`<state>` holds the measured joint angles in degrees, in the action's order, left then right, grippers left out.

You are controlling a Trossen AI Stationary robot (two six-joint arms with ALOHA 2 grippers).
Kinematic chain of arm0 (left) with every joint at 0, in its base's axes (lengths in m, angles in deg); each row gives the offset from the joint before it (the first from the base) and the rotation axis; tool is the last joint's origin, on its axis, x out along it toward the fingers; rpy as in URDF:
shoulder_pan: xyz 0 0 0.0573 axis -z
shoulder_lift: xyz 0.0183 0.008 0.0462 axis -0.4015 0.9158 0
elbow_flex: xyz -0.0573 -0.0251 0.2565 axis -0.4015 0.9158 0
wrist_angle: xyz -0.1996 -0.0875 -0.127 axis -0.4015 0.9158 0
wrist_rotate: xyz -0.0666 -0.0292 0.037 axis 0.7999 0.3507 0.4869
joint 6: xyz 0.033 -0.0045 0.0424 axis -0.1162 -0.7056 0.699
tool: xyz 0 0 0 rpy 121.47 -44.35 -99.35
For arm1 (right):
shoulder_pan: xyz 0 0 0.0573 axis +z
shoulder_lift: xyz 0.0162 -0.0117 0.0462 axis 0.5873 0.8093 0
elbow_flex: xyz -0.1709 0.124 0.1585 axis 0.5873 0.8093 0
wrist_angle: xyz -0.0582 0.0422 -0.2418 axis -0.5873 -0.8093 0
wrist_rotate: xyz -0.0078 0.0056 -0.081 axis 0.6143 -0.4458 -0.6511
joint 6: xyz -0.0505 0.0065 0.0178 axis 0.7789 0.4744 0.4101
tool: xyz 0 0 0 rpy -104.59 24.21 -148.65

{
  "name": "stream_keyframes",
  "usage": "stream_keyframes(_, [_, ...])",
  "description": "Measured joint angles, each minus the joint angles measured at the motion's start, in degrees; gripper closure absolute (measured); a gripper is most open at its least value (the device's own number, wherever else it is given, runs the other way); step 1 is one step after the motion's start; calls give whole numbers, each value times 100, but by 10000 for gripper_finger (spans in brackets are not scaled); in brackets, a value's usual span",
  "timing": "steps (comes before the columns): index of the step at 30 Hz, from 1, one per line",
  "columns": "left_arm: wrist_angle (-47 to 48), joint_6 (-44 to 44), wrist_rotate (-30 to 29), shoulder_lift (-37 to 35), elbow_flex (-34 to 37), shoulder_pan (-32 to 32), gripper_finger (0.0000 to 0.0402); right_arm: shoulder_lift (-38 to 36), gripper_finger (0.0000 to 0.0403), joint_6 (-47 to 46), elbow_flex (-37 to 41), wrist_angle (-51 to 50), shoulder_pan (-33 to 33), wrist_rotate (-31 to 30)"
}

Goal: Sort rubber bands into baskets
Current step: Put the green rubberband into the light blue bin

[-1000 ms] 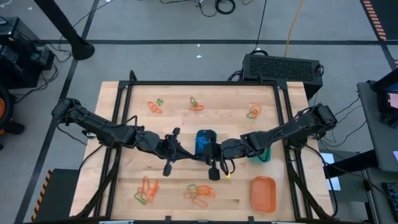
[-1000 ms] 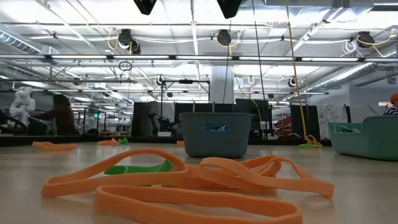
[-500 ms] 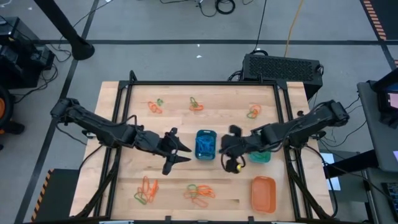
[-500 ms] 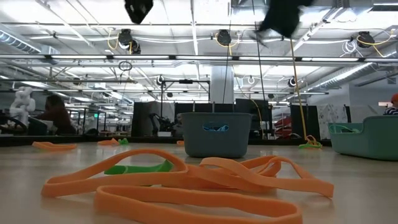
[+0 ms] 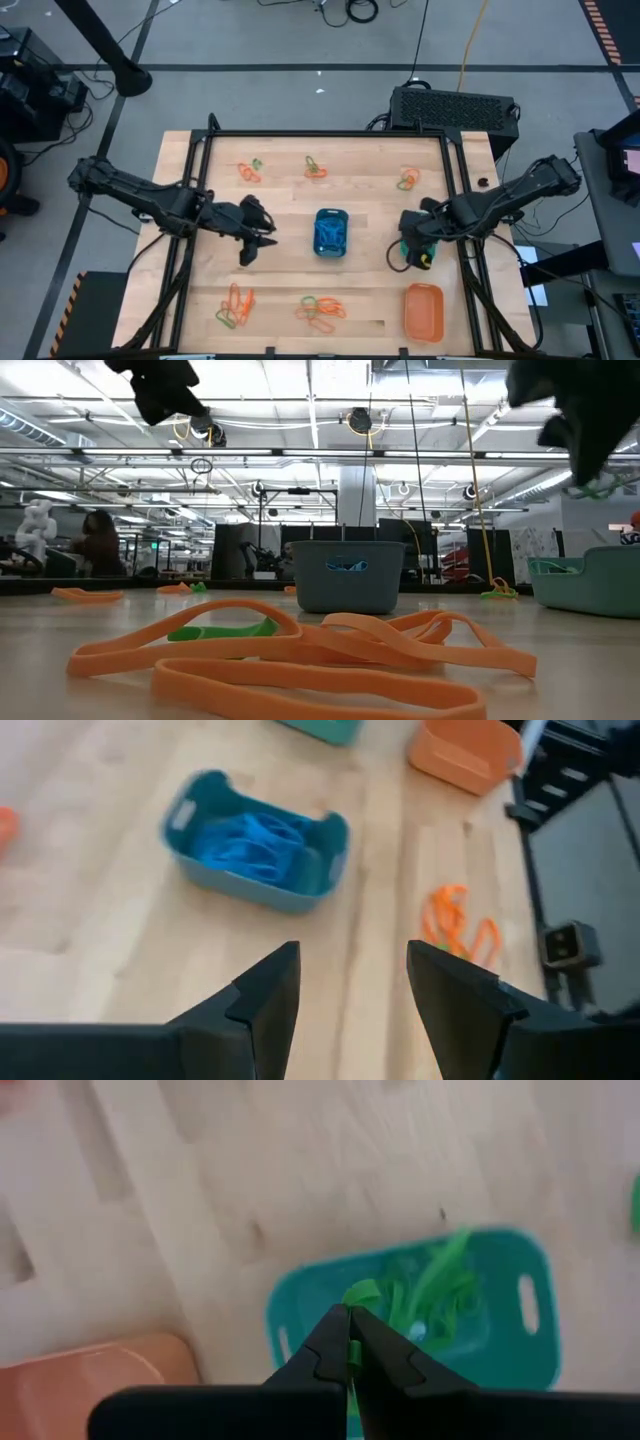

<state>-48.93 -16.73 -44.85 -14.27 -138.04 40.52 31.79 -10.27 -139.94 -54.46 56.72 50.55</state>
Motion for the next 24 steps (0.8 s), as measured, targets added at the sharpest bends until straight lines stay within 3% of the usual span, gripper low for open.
stream_keyframes(6, [33,134,-669,-579,146,-18,210,-539,403,-456,978,429,-191,73])
stream_keyframes(9, [34,334,-698,-665,149,-176,210,-563,403,-464,1338,617,-417,76])
stream_keyframes(16, [42,949,-31,-668,149,-847,210,-506,396,-466,1531,763,-846,71])
stream_keyframes(19, [59,1321,130,-700,151,-1163,210,-506,384,-517,1531,753,-961,107])
stream_keyframes(24, [72,1827,916,-703,153,-1693,210,-506,352,-635,1531,732,-1096,265])
